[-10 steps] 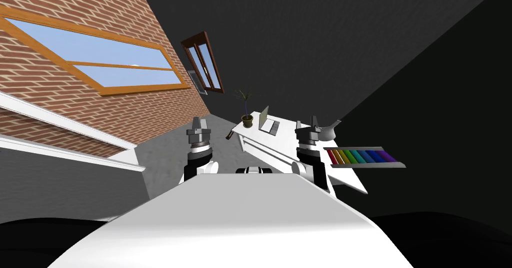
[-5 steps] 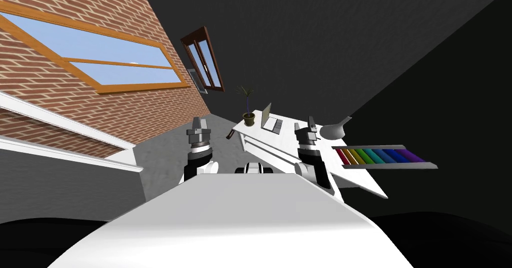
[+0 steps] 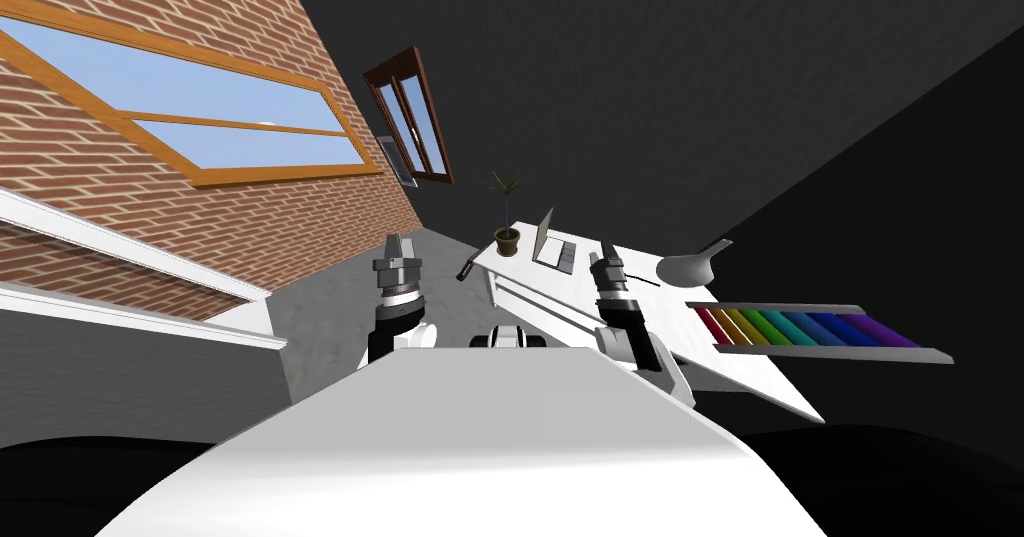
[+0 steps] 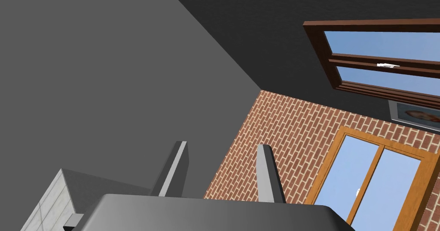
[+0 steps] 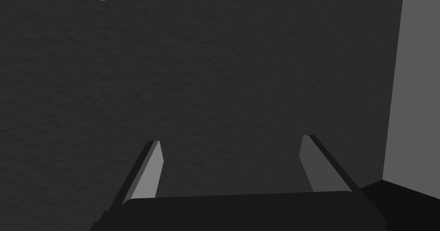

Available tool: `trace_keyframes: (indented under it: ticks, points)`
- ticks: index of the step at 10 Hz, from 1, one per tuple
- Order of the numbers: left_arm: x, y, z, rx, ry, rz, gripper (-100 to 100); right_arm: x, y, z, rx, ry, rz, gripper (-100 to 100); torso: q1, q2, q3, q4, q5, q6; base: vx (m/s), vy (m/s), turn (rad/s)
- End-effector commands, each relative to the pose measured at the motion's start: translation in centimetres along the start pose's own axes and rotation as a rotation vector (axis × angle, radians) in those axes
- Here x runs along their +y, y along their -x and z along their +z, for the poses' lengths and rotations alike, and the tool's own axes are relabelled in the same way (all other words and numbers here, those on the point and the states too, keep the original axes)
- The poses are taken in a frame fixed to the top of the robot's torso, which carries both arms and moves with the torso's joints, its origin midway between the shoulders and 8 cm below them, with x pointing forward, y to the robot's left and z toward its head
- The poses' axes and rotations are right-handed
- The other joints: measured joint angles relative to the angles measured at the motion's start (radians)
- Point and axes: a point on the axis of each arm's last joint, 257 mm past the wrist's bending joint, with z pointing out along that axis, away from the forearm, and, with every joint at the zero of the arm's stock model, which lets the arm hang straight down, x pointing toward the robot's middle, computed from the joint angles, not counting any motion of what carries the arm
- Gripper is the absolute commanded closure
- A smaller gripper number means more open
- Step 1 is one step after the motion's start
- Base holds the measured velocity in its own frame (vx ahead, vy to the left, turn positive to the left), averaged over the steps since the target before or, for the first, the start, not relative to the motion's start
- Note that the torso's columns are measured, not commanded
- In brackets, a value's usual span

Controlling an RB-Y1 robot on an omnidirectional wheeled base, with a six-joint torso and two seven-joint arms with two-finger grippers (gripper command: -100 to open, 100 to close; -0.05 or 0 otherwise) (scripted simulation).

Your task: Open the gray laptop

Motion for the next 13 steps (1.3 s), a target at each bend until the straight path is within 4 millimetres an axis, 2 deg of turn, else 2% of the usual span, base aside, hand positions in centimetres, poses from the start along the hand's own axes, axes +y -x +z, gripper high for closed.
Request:
trace_keyframes:
  ticks: [1, 7, 13]
  points:
    - [0.0, 0.0, 0.0, 0.0, 0.0, 0.0, 0, -2.4, 0.8, -0.1, 0.024, -0.063, -0.151, -100, 0.0, 0.0, 0.0, 0.0, 0.0, 0.0, 0.09, 0.141, 0.009]
    - [0.0, 0.0, 0.0, 0.0, 0.0, 0.0, 0, -8.1, 3.8, -1.1, 0.078, -0.219, -0.523, -100, -0.001, 0.0, 0.0, 0.0, 0.0, 0.0, 0.098, 0.159, 0.009]
    - [0.0, 0.0, 0.0, 0.0, 0.0, 0.0, 0, -13.9, 9.3, -2.5, 0.151, -0.39, -0.939, -100, 0.001, -0.001, 0.0, 0.0, 0.0, 0.0, 0.105, 0.175, 0.01]
